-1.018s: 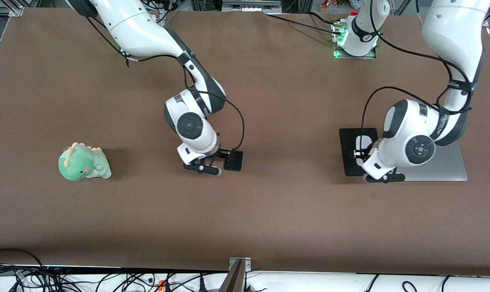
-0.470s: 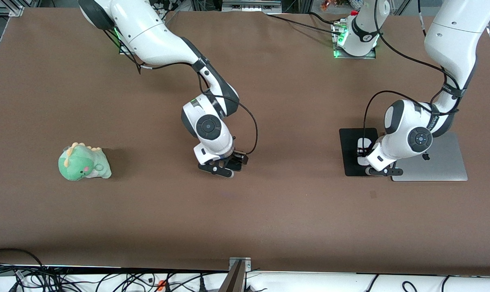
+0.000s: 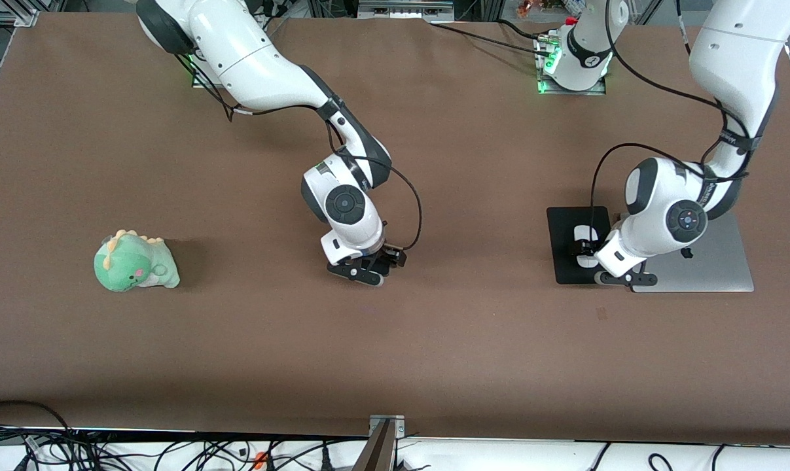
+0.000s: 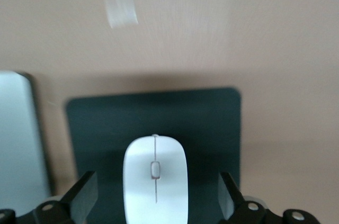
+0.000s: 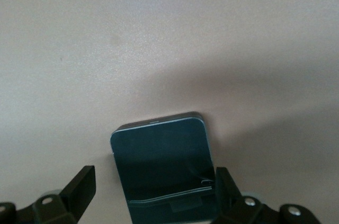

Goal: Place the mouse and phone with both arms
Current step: 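Release the mouse on the pad and raise the left gripper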

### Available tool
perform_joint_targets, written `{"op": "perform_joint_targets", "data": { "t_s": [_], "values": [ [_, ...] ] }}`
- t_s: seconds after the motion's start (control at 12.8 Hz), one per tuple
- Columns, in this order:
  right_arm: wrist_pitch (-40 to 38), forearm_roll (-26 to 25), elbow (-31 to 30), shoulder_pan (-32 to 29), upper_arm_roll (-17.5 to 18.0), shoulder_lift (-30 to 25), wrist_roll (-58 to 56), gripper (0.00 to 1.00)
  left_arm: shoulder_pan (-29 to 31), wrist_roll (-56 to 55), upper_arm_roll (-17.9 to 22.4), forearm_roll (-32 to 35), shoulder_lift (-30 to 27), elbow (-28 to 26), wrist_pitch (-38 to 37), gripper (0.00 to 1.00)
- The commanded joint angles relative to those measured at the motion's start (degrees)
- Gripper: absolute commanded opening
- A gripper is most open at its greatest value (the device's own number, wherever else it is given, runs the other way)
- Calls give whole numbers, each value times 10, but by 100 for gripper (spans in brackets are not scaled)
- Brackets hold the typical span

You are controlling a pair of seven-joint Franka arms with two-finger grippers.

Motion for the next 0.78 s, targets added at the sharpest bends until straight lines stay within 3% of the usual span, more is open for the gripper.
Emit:
{"op": "perform_joint_targets", "data": {
  "t_s": [0.0,0.23,0.55,0.7],
  "values": [
    [-1,-26,17,8,-6,11,14,100,-3,10,-10,8,-41,113,-181,100],
    [-1,-43,16,8,-6,12,10,100,-11,41,-13,9,-41,236,-342,100],
    [1,-43,13,13,-6,19,14,100,-5,90,-12,7,-42,381,-481,100],
    [6,-44,13,14,-6,23,14,100,-3,92,-10,6,-49,425,-546,100]
  ]
}}
